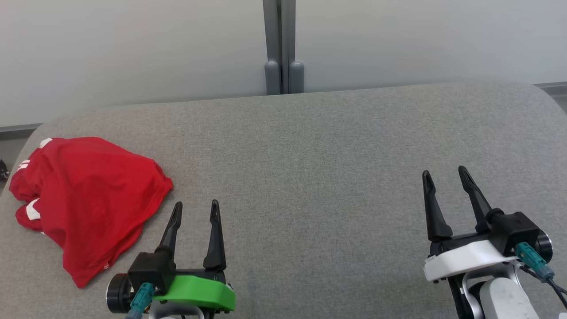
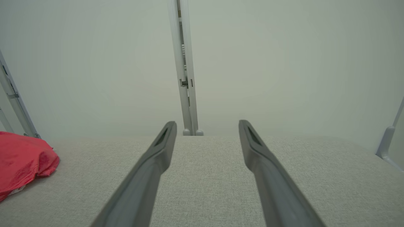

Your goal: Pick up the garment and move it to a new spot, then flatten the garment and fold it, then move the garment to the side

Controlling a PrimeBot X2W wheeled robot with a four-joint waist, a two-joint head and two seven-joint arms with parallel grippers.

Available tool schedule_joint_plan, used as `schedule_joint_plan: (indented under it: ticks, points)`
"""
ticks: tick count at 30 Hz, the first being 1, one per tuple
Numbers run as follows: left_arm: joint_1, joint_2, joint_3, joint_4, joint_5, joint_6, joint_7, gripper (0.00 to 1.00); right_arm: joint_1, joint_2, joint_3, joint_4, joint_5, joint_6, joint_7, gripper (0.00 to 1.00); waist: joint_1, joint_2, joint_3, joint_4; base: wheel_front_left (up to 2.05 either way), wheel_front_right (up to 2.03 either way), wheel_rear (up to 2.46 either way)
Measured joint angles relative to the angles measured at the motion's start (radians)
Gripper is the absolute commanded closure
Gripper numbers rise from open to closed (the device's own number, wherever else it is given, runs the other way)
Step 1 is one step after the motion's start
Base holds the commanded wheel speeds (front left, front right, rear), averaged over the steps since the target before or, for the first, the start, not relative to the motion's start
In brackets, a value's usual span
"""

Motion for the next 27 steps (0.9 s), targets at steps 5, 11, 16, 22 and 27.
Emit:
schedule_joint_plan:
  ticks: [5,11,16,22,27]
  points:
    - [0.0,0.0,-0.011,0.008,0.02,0.005,-0.009,0.0,0.001,0.0,0.007,0.001,-0.03,0.0,-0.009,0.0,0.0,0.0,0.0,0.0,0.0,0.0,0.0]
    - [0.0,0.0,-0.013,0.025,0.01,0.004,-0.015,0.0,0.002,0.0,0.011,0.006,-0.032,0.0,-0.013,0.0,0.0,0.0,0.0,0.0,0.0,0.0,0.0]
    - [0.0,0.0,-0.004,0.029,-0.035,-0.005,-0.015,0.0,0.002,0.0,0.012,0.012,0.001,0.0,-0.013,0.0,0.0,0.0,-0.001,0.0,0.0,0.0,0.0]
    - [0.001,0.0,0.003,0.035,-0.057,-0.01,-0.015,0.0,0.002,0.0,0.017,0.013,0.013,0.0,-0.013,0.0,0.0,0.0,-0.001,-0.001,0.0,0.0,0.0]
    - [0.001,0.0,0.002,0.039,-0.053,-0.01,-0.015,0.0,0.003,0.0,0.018,0.015,0.019,0.0,-0.013,0.0,0.0,0.0,-0.002,-0.001,0.0,0.0,0.0]
